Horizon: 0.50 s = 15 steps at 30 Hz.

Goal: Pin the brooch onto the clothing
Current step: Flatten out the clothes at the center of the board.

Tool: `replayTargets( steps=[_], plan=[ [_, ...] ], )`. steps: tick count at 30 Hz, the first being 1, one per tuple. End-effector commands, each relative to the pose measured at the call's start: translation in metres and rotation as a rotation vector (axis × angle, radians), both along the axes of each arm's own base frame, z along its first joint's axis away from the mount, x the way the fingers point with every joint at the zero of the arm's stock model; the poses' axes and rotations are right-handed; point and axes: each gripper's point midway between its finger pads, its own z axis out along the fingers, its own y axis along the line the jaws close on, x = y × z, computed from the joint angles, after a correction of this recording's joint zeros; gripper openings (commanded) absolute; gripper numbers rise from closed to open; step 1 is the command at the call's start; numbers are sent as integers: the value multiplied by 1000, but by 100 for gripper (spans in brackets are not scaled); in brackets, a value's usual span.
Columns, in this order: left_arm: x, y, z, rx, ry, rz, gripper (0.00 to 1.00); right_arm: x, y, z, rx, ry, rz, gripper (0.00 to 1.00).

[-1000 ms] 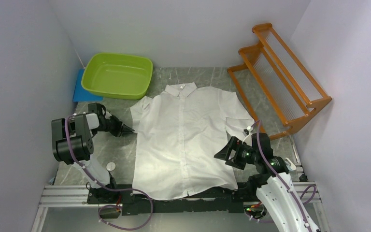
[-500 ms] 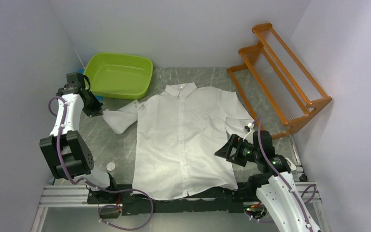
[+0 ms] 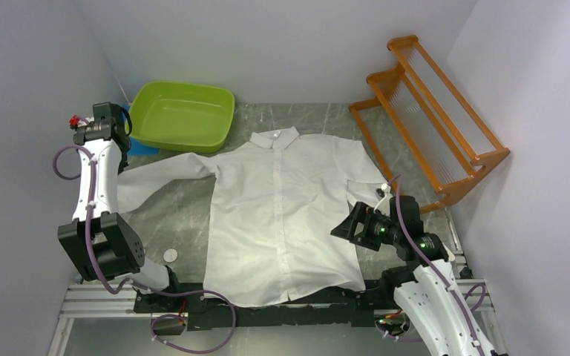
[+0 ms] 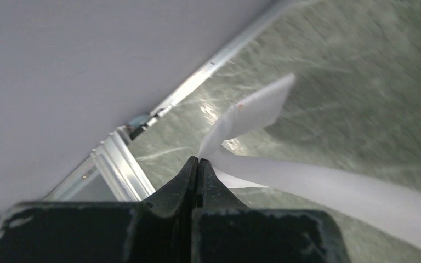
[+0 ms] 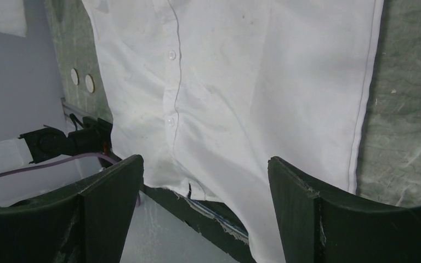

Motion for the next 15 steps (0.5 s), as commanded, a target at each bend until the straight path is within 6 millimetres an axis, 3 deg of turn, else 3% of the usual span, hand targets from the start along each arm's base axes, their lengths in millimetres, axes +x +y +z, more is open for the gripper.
replayTargets(
  steps=[1, 4, 5, 7, 8, 9, 13, 15],
  plan=[
    [-24, 32, 38, 227, 20, 158, 3, 10, 1, 16, -5, -66, 11, 88],
    [-27, 32, 45, 236, 18, 171, 8, 12, 0, 19, -11, -72, 13, 88],
    [-26, 32, 48, 233, 5, 167, 16, 14, 0, 20, -15, -75, 11, 88],
    [-22, 28, 52, 214, -33, 143, 58, 17, -1, 21, -27, -79, 6, 88],
    [-21, 26, 53, 200, -54, 131, 73, 19, -2, 21, -33, -79, 2, 88],
    [-18, 22, 53, 178, -77, 112, 81, 22, -2, 23, -35, -81, -3, 88],
    [-2, -4, 48, 48, -170, -49, 86, 38, -6, 23, -65, -80, -35, 88],
    [11, -29, 39, -64, -228, -193, 86, 49, -11, 21, -100, -72, -67, 88]
  ],
)
